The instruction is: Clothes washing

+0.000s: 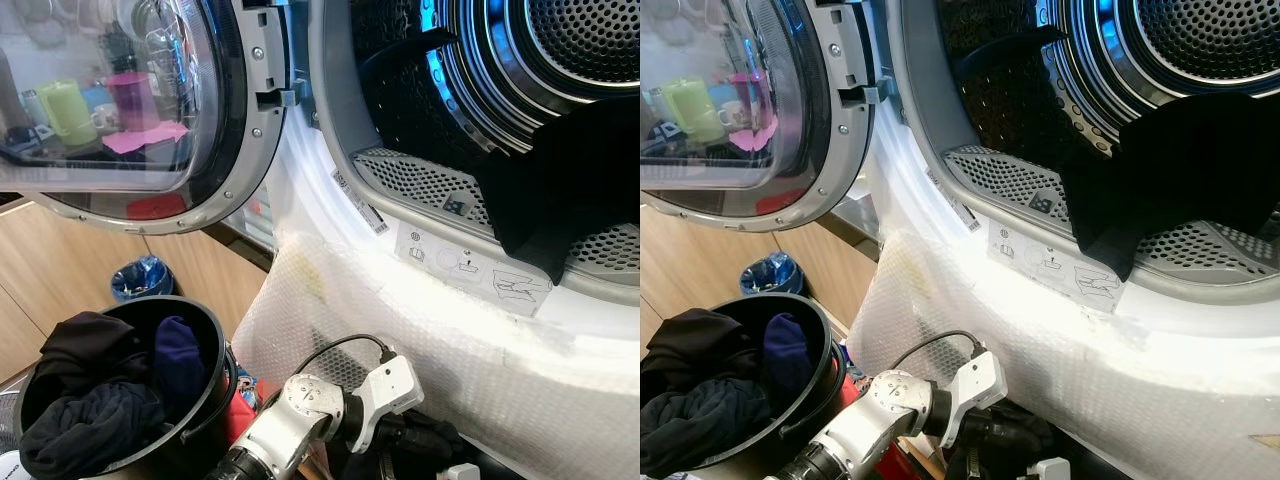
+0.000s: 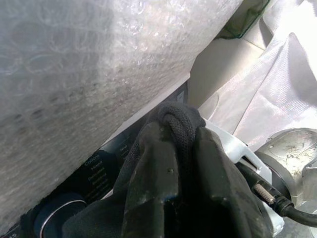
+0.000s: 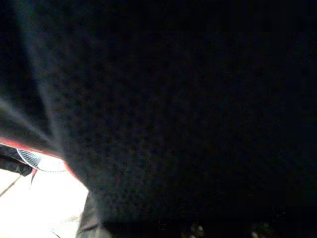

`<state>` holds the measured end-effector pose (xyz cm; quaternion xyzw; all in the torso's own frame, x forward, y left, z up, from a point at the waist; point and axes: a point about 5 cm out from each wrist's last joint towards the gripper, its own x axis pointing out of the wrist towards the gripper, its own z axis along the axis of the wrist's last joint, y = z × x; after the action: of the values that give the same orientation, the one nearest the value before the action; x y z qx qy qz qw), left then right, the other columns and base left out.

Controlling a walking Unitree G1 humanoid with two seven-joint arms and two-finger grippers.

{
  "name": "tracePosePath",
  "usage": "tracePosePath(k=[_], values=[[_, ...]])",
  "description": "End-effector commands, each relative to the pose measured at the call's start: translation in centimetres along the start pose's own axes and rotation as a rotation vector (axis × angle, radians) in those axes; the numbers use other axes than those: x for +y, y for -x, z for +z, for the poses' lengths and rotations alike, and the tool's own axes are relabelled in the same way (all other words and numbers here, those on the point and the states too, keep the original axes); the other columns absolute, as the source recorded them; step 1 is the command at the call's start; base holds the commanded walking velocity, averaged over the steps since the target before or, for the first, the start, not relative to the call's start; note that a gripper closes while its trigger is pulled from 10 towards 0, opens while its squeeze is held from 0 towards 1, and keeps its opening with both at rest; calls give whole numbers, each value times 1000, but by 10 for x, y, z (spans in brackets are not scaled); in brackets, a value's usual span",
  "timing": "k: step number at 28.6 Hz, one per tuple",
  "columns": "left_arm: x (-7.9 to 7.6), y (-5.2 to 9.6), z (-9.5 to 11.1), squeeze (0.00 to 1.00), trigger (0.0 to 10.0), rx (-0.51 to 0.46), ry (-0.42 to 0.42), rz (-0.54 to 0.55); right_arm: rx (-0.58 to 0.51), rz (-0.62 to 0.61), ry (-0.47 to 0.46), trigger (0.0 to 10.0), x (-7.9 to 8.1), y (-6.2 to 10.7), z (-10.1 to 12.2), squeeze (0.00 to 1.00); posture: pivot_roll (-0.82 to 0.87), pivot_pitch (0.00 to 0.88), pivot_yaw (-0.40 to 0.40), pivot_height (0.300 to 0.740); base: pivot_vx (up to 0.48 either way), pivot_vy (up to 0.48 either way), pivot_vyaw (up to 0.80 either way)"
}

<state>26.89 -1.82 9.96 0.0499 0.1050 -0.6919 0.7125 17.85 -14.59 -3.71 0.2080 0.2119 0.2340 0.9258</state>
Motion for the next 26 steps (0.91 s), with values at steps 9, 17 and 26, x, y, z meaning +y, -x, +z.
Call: tracePosePath(k=[9,17,26], values=[[3,7,8,0,0,-38,-29,44,20,-17,-5,0,0,0,-4,0,145,0,26,740,0,0,0],[0,11,4,0,0,-35,-26,57,22,-8,-7,0,2,1,-6,0,156,0,15,740,0,0,0],[2,19,-1,1000,4902,-27,-1,98,31,0,-10,0,6,-4,-8,0,171,0,13,740,0,0,0]])
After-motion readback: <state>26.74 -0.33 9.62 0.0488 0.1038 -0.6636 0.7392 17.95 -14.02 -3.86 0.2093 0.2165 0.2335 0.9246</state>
